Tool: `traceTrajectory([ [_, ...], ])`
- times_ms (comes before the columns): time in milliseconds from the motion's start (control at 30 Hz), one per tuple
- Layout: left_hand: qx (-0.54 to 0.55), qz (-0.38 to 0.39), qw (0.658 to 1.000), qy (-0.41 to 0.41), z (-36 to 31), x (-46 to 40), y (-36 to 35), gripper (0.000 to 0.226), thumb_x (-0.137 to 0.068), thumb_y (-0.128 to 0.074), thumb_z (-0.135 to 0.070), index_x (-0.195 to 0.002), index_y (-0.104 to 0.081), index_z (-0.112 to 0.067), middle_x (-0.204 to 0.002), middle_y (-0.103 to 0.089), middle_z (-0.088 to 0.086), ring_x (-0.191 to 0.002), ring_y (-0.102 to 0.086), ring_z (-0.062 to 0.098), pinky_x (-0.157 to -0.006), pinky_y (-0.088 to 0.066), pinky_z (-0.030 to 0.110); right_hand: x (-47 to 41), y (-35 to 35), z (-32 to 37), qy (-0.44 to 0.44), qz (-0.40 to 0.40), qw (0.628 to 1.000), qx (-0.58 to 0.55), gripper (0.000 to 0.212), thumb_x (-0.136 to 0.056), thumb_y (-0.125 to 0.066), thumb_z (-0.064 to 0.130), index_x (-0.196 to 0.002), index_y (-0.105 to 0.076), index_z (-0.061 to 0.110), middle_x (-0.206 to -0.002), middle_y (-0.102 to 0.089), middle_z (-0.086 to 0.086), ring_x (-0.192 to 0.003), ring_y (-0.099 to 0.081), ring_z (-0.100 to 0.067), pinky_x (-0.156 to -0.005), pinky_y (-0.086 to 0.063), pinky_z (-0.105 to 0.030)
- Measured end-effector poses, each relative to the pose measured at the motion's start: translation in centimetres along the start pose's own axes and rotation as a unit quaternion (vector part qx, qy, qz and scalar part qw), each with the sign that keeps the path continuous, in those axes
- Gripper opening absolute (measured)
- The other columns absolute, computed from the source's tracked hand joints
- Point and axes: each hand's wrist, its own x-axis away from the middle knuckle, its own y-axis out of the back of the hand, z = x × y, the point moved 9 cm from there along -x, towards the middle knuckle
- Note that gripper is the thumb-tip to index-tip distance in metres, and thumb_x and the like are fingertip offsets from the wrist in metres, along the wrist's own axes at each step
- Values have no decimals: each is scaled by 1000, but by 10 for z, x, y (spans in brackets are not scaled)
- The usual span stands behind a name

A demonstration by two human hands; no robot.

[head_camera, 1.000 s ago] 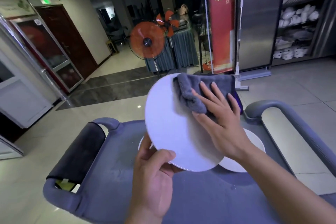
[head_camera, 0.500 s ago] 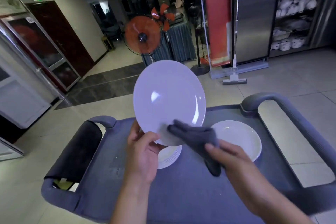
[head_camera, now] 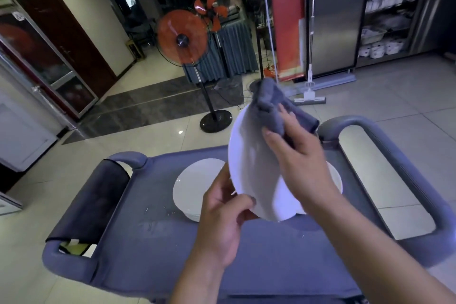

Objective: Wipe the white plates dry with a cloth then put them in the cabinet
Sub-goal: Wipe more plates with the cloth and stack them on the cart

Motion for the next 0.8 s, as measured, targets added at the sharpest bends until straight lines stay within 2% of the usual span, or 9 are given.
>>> traceTrajectory([
  [100,18,-24,1000,-5,-2,-2,7,52,-69,-54,0,-103,-78,-32,-97,-73,4,-84,-66,19,-60,-55,33,16,-41,1,23,105,993,43,45,-92,-56,36,-111,-51,76,-146,-30,42,-147,-14,11,-125,-14,-42],
  [200,100,-63,993,4,5,-4,28,47,-65,-73,-9,-107,-77,-28,-106,-76,7,-88,-74,22,-68,-59,35,47,-67,-14,47,202,976,70,48,-88,-51,47,-132,-47,66,-154,-28,35,-146,-5,16,-125,2,-44],
  [267,176,-82,981,14,11,-1,43,59,-56,-79,-19,-113,-70,-17,-105,-74,11,-90,-74,26,-85,-57,44,64,-69,-25,49,231,969,69,48,-91,-54,43,-136,-50,59,-154,-30,34,-146,-6,15,-124,4,-43],
  [333,226,-87,970,4,9,3,51,48,-63,-66,-25,-108,-70,-12,-101,-72,13,-89,-73,26,-88,-57,43,74,-66,-33,43,242,967,66,46,-94,-56,38,-137,-53,53,-154,-32,34,-147,-7,14,-124,4,-42],
  [433,211,-99,972,4,4,7,50,43,-91,-54,-40,-119,-72,-13,-123,-71,15,-114,-68,31,-99,-52,45,82,-61,-40,50,236,967,75,43,-96,-57,40,-137,-55,50,-153,-33,35,-148,-9,12,-124,3,-41],
  [567,167,-142,976,-3,5,6,54,24,-88,-60,-20,-109,-69,-15,-109,-74,6,-107,-69,24,-85,-59,34,88,-58,-45,91,232,960,129,41,-97,-53,42,-137,-53,50,-153,-29,40,-150,-9,7,-123,3,-37],
  [700,84,-164,982,-49,-8,1,61,35,-76,-68,-4,-105,-73,-24,-106,-74,2,-94,-70,19,-65,-56,38,81,-43,-70,62,236,955,166,43,-97,-55,37,-135,-52,56,-153,-31,36,-148,-9,12,-122,-4,-27],
  [767,67,-173,981,-50,-8,-1,64,38,-75,-62,-4,-102,-75,-27,-106,-75,-1,-91,-71,17,-61,-57,42,75,-29,-92,-15,236,965,116,39,-100,-59,29,-126,-59,57,-148,-41,34,-143,-22,14,-117,-18,-19],
  [800,62,-178,981,-45,-6,-2,65,40,-74,-60,-5,-102,-76,-29,-108,-74,-3,-92,-71,15,-61,-58,43,72,-19,-105,-77,219,970,74,32,-98,-61,25,-114,-66,53,-138,-54,30,-134,-41,10,-110,-30,-21],
])
